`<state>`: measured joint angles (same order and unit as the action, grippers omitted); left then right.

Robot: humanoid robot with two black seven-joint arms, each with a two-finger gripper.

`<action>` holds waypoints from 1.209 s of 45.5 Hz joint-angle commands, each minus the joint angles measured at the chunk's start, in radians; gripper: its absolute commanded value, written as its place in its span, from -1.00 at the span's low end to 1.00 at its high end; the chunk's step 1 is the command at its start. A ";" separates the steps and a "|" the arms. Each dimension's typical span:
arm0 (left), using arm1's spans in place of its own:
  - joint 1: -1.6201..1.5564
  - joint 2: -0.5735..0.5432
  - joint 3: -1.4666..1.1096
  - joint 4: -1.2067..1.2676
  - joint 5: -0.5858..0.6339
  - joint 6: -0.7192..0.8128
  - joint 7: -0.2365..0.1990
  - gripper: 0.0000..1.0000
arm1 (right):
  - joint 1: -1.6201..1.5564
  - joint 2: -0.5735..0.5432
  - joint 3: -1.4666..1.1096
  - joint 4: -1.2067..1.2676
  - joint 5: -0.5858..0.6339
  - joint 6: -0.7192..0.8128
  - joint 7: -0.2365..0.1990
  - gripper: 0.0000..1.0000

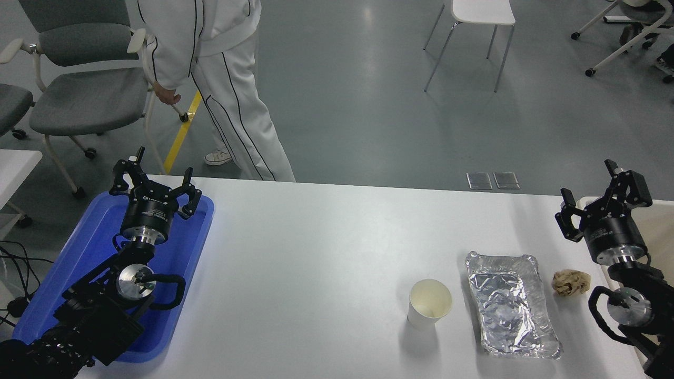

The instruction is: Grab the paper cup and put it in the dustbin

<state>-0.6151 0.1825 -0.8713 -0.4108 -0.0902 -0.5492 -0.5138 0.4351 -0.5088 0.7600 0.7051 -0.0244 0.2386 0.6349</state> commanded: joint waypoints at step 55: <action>0.000 0.000 0.000 0.000 0.000 0.000 0.000 1.00 | 0.008 -0.033 -0.010 -0.003 -0.005 0.010 -0.001 1.00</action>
<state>-0.6142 0.1825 -0.8713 -0.4112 -0.0903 -0.5492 -0.5150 0.4493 -0.5253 0.7543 0.6884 -0.0274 0.2471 0.6332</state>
